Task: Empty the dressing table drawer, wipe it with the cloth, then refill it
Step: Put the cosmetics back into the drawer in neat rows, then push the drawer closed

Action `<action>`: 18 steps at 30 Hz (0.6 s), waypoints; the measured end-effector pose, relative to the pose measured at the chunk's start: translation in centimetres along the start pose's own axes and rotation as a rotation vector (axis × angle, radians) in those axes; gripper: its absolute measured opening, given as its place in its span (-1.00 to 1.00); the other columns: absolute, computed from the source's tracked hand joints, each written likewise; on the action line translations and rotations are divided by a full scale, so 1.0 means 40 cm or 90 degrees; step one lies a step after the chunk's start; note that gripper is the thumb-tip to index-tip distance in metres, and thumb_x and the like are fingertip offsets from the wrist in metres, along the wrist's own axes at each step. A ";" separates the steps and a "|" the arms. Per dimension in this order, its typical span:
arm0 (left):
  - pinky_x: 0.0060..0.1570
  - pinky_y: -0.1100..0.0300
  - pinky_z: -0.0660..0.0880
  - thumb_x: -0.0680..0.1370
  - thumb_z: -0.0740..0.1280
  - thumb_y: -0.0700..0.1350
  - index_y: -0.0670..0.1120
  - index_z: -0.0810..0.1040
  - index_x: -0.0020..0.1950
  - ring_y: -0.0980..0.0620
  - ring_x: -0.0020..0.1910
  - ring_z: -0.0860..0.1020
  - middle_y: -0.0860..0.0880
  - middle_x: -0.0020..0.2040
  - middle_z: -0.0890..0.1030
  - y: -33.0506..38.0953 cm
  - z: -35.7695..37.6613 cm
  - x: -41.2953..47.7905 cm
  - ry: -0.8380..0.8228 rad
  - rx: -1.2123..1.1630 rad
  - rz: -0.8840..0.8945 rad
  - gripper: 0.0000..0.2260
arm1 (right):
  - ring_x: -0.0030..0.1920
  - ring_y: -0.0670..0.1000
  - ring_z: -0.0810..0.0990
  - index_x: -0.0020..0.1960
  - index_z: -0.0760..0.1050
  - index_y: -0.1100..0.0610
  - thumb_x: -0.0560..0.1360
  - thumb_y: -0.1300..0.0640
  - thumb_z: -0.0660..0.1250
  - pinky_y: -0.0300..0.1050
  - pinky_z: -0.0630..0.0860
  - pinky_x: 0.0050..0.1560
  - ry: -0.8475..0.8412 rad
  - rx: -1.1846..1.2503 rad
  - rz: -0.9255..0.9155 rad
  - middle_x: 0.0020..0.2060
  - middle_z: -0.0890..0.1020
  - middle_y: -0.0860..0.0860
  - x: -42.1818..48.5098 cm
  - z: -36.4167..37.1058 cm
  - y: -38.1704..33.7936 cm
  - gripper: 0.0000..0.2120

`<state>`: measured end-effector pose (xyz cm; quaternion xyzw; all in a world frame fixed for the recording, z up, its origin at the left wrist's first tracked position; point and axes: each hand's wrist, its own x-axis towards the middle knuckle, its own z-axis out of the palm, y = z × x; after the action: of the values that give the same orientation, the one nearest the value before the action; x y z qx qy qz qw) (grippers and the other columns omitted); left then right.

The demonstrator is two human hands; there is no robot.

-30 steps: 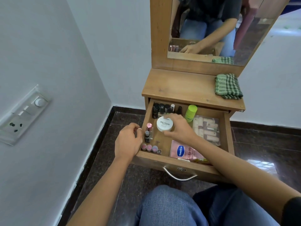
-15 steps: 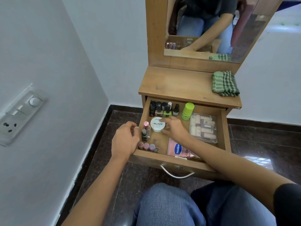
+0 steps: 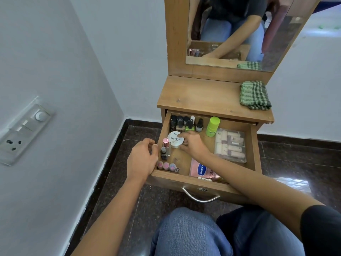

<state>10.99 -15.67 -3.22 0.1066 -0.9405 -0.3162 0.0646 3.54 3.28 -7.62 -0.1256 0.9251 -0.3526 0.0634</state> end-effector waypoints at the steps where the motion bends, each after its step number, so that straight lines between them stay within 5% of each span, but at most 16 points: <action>1: -0.15 0.19 0.50 0.60 0.24 0.01 0.01 0.58 0.11 0.14 -0.12 0.56 0.05 -0.02 0.62 0.000 0.000 0.000 0.000 -0.001 -0.003 -0.81 | 0.11 0.10 0.57 0.30 0.49 0.24 0.44 0.33 0.41 -0.29 0.46 0.13 -0.005 -0.004 -0.004 0.18 0.48 0.17 0.000 -0.004 -0.001 -0.57; 9: -0.11 0.08 0.55 0.60 0.22 0.02 0.00 0.58 0.14 0.11 -0.09 0.55 0.05 0.00 0.62 0.012 -0.016 -0.006 0.009 -0.012 0.023 -0.78 | -0.03 0.05 0.58 0.28 0.53 0.12 0.46 0.28 0.37 -0.06 0.52 0.08 0.058 -0.039 -0.027 0.05 0.59 0.14 -0.060 -0.117 -0.044 -0.61; 14: -0.01 0.04 0.50 0.61 0.21 0.04 -0.06 0.56 0.20 0.03 0.07 0.52 0.01 0.07 0.62 0.019 -0.025 -0.009 0.015 -0.011 0.098 -0.72 | 0.35 0.03 0.41 0.40 0.41 0.08 0.57 0.01 0.28 -0.10 0.29 0.35 0.112 -0.084 -0.055 0.35 0.47 0.06 -0.202 -0.176 -0.057 -0.57; 18: 0.18 0.01 0.41 0.60 0.20 0.05 -0.11 0.55 0.25 -0.04 0.19 0.51 -0.05 0.18 0.61 0.036 -0.032 -0.028 0.046 0.043 0.180 -0.66 | 0.45 0.02 0.29 0.48 0.29 0.08 0.58 -0.09 0.22 -0.13 0.18 0.38 0.131 -0.119 -0.051 0.45 0.34 0.05 -0.323 -0.183 -0.045 -0.48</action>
<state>12.07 -15.01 -1.39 -0.0134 -0.9533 -0.2679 0.1390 14.76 10.24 -0.60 -0.1310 0.9498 -0.2781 -0.0582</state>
